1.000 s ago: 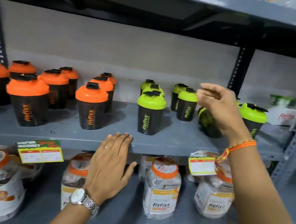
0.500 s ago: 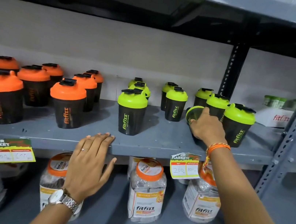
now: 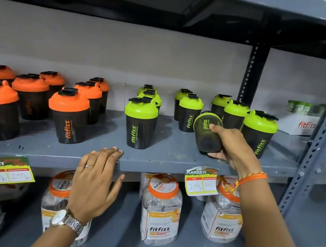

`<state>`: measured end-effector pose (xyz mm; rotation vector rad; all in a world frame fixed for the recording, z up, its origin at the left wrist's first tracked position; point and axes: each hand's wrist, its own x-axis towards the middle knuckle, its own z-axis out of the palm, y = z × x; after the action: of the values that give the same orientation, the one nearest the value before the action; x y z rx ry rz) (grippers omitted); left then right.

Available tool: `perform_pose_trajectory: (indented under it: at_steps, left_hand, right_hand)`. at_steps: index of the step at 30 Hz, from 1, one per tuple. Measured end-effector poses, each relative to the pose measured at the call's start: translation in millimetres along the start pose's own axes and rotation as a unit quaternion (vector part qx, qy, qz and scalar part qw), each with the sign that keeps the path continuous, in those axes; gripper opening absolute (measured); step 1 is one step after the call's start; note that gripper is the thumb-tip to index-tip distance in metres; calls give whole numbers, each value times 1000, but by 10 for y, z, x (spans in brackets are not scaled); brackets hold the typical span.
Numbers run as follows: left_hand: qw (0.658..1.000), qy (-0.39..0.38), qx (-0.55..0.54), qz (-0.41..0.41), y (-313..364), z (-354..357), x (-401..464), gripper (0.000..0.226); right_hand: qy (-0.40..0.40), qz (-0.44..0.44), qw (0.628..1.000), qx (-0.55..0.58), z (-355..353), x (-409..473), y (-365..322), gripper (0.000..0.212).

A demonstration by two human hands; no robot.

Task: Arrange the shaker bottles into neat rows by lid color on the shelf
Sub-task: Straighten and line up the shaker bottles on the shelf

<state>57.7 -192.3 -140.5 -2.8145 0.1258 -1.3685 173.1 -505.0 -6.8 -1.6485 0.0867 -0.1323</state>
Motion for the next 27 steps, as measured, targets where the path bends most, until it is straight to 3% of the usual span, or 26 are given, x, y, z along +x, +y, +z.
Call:
perform_pose_trajectory:
  at_steps: [3,6,13,22,27]
  left_hand:
    - [1000,-2,-6,0,0,-7,-5,56]
    - [1000,-3,-8,2,4,-19,-1,56]
    - [1000,-22,-16,-2,19,-49,5,57]
    - [999,-33,-36,-7,22,-90,4,55]
    - [997,-28,-59,-48,136,-224,89,42]
  right_hand:
    - [-69,-15,994,81,26,-80,24,35]
    - [-107,-55,985,120,32,-69,49,24]
    - [-135,-118,984,25,4,97,126,56]
    - [-200,-117,971,-57,-87,225,229,57]
    - [-206,-123,967,-88,-89,256,258,64]
